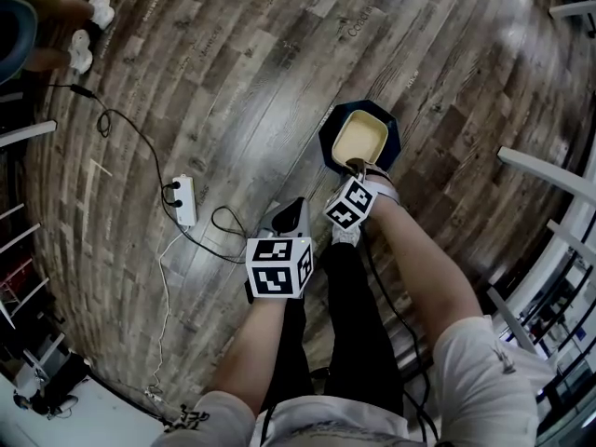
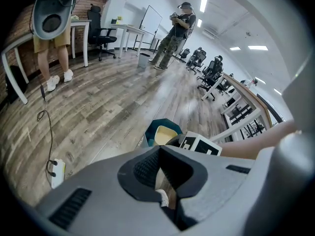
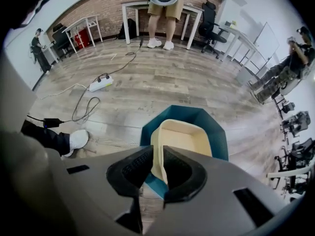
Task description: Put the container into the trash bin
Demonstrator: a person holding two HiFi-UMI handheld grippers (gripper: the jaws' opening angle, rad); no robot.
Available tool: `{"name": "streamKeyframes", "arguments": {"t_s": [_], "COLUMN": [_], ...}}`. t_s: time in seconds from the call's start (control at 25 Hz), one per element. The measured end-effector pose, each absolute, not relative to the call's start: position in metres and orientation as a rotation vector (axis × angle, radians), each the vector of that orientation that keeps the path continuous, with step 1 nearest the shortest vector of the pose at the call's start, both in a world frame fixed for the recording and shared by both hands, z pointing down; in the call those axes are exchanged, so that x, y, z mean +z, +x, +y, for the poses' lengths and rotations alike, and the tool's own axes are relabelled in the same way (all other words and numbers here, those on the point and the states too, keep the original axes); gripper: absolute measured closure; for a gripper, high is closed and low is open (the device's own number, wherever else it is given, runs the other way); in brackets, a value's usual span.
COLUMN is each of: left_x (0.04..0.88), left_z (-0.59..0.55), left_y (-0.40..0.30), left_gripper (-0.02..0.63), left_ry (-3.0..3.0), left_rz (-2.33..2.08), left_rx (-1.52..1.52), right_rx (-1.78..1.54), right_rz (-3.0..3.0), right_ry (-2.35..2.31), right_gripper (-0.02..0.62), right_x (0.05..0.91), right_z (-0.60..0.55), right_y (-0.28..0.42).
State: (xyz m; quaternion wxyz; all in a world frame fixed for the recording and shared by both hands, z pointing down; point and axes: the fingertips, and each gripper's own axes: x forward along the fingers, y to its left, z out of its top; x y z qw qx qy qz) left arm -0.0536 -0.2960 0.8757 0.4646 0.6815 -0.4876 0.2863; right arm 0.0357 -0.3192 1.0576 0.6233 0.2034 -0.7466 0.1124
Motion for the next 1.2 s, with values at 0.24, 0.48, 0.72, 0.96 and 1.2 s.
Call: {"name": "streamKeyframes", "arguments": {"t_s": [0.24,0.48,0.72,0.96,1.2], "left_x": [0.874,0.849,0.802,0.725,0.622], "left_z": [-0.295,-0.301,-0.298,-0.302,-0.302], "left_y": [-0.054,-0.055,-0.057,-0.055,-0.044], "left_gripper": [0.603,0.603,0.603,0.603,0.603], "left_ry": [1.687,1.723,1.764,1.821,1.949], "left_rz": [-1.188,-1.187,-1.192,-1.207,-1.194], "left_rx": [0.717,0.711,0.709,0.671,0.638], "right_rx": [0.301,0.430,0.594,0.726,0.731], "right_rz": [-1.726,-1.783,-1.785,-1.828,-1.873], "right_ry": [0.524,0.709,0.904,1.218,1.473], "right_gripper": [0.480,0.592,0.592,0.592,0.593], "right_x": [1.041,0.994,0.927,0.805,0.670], "right_z": [-0.324,-0.333,-0.322,-0.319,-0.305], "right_y": [0.033,0.039,0.049,0.053,0.054]}}
